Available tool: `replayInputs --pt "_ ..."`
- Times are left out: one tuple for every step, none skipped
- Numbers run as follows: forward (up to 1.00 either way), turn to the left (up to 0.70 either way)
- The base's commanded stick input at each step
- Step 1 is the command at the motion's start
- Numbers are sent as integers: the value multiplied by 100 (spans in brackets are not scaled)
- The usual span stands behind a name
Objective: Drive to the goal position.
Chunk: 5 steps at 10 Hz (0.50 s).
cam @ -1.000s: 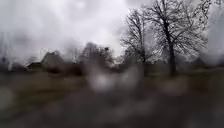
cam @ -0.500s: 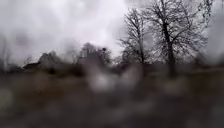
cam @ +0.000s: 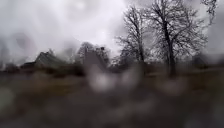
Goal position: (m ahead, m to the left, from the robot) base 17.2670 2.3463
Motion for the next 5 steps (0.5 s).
replayInputs --pt "100 25" --pt "100 40" --pt "100 40" --pt "100 40" --pt "100 40"
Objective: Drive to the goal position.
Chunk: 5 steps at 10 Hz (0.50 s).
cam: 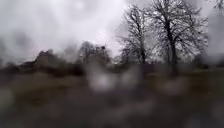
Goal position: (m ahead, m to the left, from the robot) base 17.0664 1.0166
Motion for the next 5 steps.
replayInputs --pt "100 32" --pt "100 19" --pt "100 6" --pt "100 0" --pt "100 0"
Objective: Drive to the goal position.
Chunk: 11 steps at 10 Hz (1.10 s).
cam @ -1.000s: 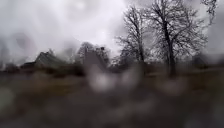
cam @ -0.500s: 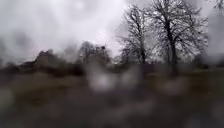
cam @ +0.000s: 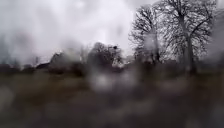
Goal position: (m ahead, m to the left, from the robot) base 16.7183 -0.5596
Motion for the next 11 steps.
replayInputs --pt "100 0" --pt "100 0" --pt "100 0" --pt "100 0" --pt "100 0" --pt "100 0" --pt "100 0" --pt "100 0" --pt "100 0" --pt "100 0" --pt "100 0"
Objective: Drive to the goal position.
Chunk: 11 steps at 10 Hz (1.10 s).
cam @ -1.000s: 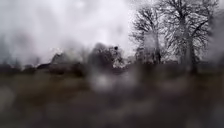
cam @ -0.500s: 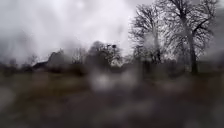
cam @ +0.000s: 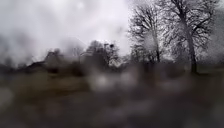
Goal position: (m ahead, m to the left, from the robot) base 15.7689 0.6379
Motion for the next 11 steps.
replayInputs --pt "100 0" --pt "100 0" --pt "100 0" --pt "100 0" --pt "100 0" --pt "100 0" --pt "100 0" --pt "100 0" --pt "100 0" --pt "100 0" --pt "100 0"
